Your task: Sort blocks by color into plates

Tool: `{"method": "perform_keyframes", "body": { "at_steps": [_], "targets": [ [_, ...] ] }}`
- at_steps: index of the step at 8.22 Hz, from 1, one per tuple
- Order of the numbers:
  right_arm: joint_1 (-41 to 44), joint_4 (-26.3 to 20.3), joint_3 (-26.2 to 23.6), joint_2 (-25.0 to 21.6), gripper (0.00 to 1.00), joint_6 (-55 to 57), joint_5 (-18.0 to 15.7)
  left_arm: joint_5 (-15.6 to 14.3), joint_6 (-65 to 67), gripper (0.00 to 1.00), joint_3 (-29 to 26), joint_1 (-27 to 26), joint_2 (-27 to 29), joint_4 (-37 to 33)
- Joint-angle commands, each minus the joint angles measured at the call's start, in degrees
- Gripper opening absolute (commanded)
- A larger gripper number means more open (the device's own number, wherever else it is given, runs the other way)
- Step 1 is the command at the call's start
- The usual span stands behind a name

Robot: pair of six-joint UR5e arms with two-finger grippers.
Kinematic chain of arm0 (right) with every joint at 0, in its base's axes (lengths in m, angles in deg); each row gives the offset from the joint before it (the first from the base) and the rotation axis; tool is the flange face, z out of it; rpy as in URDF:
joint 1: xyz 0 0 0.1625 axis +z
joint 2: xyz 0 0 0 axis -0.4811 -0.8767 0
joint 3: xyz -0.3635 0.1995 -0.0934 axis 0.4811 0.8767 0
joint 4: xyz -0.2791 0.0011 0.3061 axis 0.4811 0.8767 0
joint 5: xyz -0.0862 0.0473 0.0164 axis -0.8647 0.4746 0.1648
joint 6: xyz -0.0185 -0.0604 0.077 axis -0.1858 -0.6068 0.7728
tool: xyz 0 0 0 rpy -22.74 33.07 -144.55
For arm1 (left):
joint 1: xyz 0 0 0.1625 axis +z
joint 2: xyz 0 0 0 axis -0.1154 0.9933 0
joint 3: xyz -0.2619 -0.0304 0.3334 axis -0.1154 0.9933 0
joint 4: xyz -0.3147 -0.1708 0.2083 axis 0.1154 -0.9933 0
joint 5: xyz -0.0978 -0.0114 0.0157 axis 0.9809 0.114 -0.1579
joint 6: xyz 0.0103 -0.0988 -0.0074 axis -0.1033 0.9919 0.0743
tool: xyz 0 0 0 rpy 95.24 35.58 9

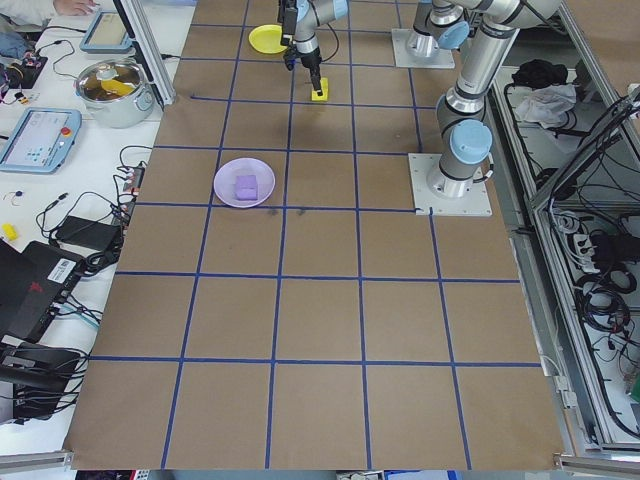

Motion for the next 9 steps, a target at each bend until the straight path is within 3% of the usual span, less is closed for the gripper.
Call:
{"method": "perform_keyframes", "body": {
  "at_steps": [1, 2, 4, 7, 9],
  "targets": [
    [0.00, 2.60, -0.47, 1.43, 0.30, -0.94, -0.31, 0.04, -0.02, 1.00, 0.74, 0.00, -0.43, 0.20],
    [0.00, 2.60, -0.47, 1.25, 0.00, -1.73, -0.14, 0.21, 0.15, 1.00, 0.74, 0.00, -0.51, 0.20],
    [-0.26, 2.69, 1.10, 0.38, 0.00, -1.65, 0.56, 0.13, 0.15, 1.00, 0.83, 0.00, -0.51, 0.20],
    [-1.05, 1.81, 3.82, -1.91, 0.00, -3.05, -1.53, -0.05, 0.07, 1.00, 0.83, 0.09, -0.51, 0.20],
    [-4.20, 2.51, 5.06, -3.40, 0.00, -3.32, -6.79, 0.04, 0.15, 1.00, 0.83, 0.09, -0.51, 0.20]
  ]
}}
